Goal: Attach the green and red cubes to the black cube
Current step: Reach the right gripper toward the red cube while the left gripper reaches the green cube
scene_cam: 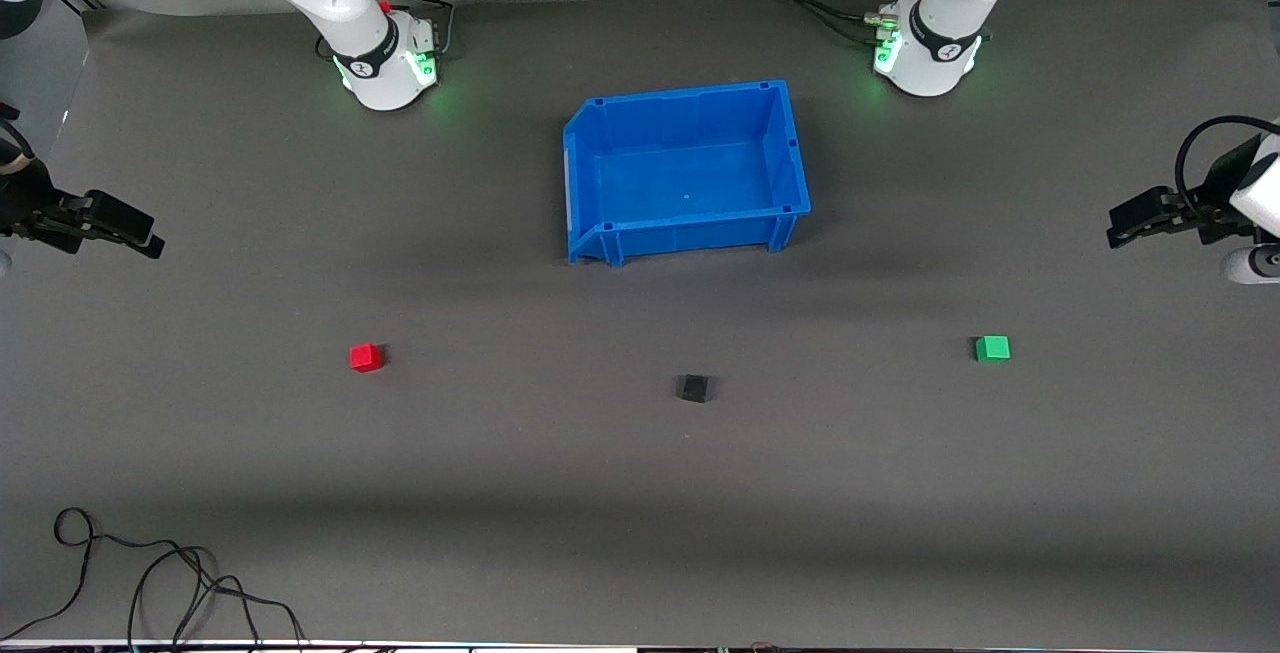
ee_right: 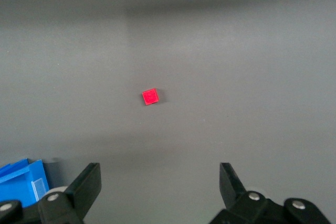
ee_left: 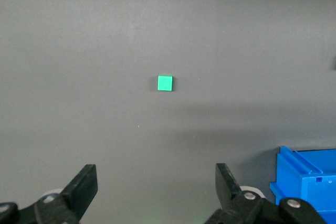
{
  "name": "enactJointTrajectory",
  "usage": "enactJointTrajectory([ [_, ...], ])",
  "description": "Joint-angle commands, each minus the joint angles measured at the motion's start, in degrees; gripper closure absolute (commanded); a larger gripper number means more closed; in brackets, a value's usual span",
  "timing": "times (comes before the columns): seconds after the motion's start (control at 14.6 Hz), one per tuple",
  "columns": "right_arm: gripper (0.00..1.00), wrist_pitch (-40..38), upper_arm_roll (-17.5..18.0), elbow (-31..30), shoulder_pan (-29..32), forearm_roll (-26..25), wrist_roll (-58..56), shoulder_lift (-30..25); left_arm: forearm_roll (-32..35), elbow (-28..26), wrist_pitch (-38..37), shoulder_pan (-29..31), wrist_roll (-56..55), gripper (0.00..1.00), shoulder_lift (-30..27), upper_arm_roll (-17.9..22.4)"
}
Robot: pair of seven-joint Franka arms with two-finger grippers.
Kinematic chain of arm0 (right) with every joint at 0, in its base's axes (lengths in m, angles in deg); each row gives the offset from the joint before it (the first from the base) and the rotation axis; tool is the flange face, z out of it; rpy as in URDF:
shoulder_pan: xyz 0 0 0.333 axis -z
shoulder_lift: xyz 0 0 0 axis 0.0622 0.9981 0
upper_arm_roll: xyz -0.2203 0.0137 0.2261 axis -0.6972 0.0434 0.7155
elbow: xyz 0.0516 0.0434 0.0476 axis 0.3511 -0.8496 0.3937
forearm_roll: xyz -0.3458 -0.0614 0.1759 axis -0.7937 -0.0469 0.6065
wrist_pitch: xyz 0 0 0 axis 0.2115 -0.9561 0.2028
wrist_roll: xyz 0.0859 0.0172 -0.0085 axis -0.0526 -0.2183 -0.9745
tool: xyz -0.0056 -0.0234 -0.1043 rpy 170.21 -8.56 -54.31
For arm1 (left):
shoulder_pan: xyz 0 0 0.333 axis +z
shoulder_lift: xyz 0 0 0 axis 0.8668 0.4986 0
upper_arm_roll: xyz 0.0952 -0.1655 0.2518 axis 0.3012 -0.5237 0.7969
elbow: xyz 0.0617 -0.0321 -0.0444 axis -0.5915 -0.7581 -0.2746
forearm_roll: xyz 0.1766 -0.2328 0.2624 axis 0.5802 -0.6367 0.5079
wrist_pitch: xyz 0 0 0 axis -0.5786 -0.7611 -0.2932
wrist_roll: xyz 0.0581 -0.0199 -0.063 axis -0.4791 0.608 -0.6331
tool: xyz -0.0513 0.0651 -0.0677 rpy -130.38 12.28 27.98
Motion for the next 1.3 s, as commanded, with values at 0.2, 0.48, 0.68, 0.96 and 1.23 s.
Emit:
enactJointTrajectory([
  [0.2, 0.00, -0.2, -0.1, -0.1, -0.2, 1.0, -0.8, -0.7, -0.1, 1.9, -1.2, 0.4, -1.1, 0.00, 0.9, -0.8],
  [0.48, 0.00, -0.1, -0.1, -0.1, -0.2, 1.0, -0.8, -0.6, -0.1, 1.4, 0.3, 1.3, -1.3, 0.00, 2.6, -0.5],
  [0.68, 0.00, 0.3, 0.1, 0.0, -0.3, 1.0, -0.7, -0.5, -0.2, -0.2, 4.1, 2.1, -1.1, 0.00, 5.3, -0.2],
  [0.96, 0.00, 0.1, 0.2, 1.1, -0.2, 1.8, 10.3, 0.2, -0.2, -3.2, 10.7, 4.7, -1.7, 0.00, 10.8, 0.0],
  [1.23, 0.00, -0.4, -0.2, 1.7, 0.4, 8.5, 34.3, 1.0, -0.1, -5.4, 22.3, 5.8, -2.3, 0.00, 19.3, 0.0],
])
